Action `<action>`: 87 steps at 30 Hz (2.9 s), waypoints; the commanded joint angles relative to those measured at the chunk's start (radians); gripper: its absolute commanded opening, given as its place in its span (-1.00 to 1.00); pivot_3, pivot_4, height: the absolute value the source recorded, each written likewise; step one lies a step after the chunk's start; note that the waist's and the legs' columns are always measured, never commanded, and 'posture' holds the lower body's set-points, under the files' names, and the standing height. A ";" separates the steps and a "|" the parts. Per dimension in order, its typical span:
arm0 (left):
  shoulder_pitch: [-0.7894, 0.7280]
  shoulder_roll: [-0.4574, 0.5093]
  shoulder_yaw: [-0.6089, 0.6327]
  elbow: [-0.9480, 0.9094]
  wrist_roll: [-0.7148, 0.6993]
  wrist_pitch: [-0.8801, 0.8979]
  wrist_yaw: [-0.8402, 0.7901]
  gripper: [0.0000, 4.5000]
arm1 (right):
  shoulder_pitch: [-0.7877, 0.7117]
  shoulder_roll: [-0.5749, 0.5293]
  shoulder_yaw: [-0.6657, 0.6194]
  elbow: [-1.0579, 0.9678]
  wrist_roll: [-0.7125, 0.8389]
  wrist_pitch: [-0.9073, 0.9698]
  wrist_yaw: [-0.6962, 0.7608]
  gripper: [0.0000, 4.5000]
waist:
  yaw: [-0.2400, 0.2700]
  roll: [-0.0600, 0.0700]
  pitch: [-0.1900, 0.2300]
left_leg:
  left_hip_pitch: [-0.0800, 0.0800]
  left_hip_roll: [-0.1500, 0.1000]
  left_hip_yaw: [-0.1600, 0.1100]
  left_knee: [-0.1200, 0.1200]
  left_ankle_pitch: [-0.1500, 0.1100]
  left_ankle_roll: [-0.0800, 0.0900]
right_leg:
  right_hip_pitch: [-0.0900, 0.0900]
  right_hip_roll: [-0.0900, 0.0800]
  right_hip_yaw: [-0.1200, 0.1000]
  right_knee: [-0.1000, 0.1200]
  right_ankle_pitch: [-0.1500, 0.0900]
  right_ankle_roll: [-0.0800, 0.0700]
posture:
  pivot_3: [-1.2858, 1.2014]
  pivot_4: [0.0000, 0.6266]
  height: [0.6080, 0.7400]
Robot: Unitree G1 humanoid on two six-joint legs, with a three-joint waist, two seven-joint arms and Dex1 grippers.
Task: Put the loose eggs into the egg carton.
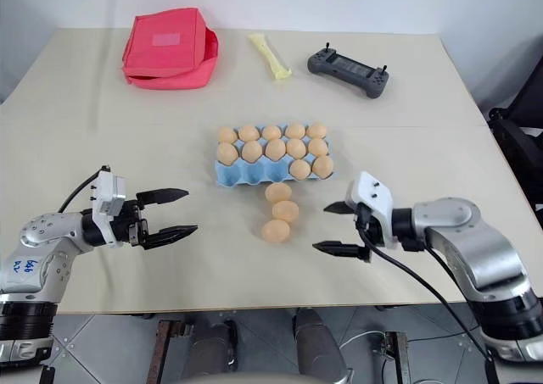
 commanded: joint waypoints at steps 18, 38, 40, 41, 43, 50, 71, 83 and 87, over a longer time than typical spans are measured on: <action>0.019 0.010 0.012 -0.030 -0.018 -0.011 -0.029 1.00 | 0.007 0.063 0.115 -0.011 -0.022 -0.169 0.026 0.99 | 0.008 0.000 0.000 | 0.000 0.000 0.000 0.006 0.000 0.000 | 0.002 0.000 0.000 0.001 -0.003 -0.005 | 0.03 -0.52 1.00; 0.166 0.034 0.102 -0.183 -0.074 0.012 -0.034 1.00 | -0.197 0.287 0.254 0.169 -0.078 -0.174 0.018 0.99 | 0.013 0.000 0.000 | 0.000 0.000 0.000 0.006 0.000 0.000 | 0.001 0.000 0.000 0.002 -0.003 -0.006 | 0.03 -0.52 1.00; 0.169 0.026 0.105 -0.180 -0.069 -0.010 -0.031 1.00 | -0.204 0.301 0.255 0.174 -0.079 -0.169 0.012 0.99 | 0.014 0.000 0.000 | 0.000 0.000 0.000 0.006 0.000 0.000 | 0.001 0.000 0.000 0.002 -0.003 -0.006 | 0.03 -0.52 1.00; 0.170 0.025 0.105 -0.178 -0.068 -0.016 -0.030 1.00 | -0.207 0.306 0.254 0.176 -0.080 -0.167 0.011 0.99 | 0.014 0.000 0.000 | 0.000 0.000 0.000 0.006 0.000 0.000 | 0.001 0.000 0.000 0.002 -0.003 -0.006 | 0.03 -0.52 1.00; 0.172 0.022 0.100 -0.171 -0.063 -0.028 -0.028 1.00 | -0.212 0.317 0.255 0.180 -0.084 -0.164 0.005 0.99 | 0.014 0.000 0.000 | 0.000 0.000 0.000 0.006 0.000 0.000 | 0.001 0.000 0.000 0.002 -0.003 -0.006 | 0.03 -0.52 1.00; 0.168 0.016 0.088 -0.147 -0.056 -0.061 -0.036 1.00 | -0.212 0.323 0.250 0.169 -0.082 -0.142 -0.010 0.99 | 0.014 0.000 0.000 | 0.000 0.000 0.000 0.006 0.000 0.000 | 0.001 0.000 0.000 0.002 -0.003 -0.006 | 0.03 -0.52 1.00; 0.054 -0.036 -0.093 -0.320 -0.001 0.150 0.202 1.00 | -0.126 0.098 0.040 0.036 0.010 -0.068 0.016 0.99 | 0.017 0.000 0.000 | 0.000 0.000 0.000 0.006 0.000 0.000 | 0.002 0.000 0.000 0.002 -0.001 -0.002 | 0.03 -0.52 1.00; 0.029 -0.129 -0.305 -0.382 0.131 0.242 0.363 1.00 | -0.045 0.044 -0.031 0.038 0.020 -0.084 0.011 0.99 | 0.020 0.000 0.000 | 0.000 0.000 -0.001 0.012 0.000 0.000 | 0.005 0.000 0.001 0.001 -0.002 -0.003 | 0.03 -0.52 1.00; 0.007 -0.160 -0.330 -0.351 0.170 0.243 0.402 1.00 | -0.024 0.041 -0.059 0.037 0.033 -0.087 0.010 0.99 | 0.019 0.000 0.000 | 0.000 0.000 -0.001 0.013 0.000 0.000 | 0.005 0.000 0.001 0.001 -0.001 -0.003 | 0.03 -0.52 1.00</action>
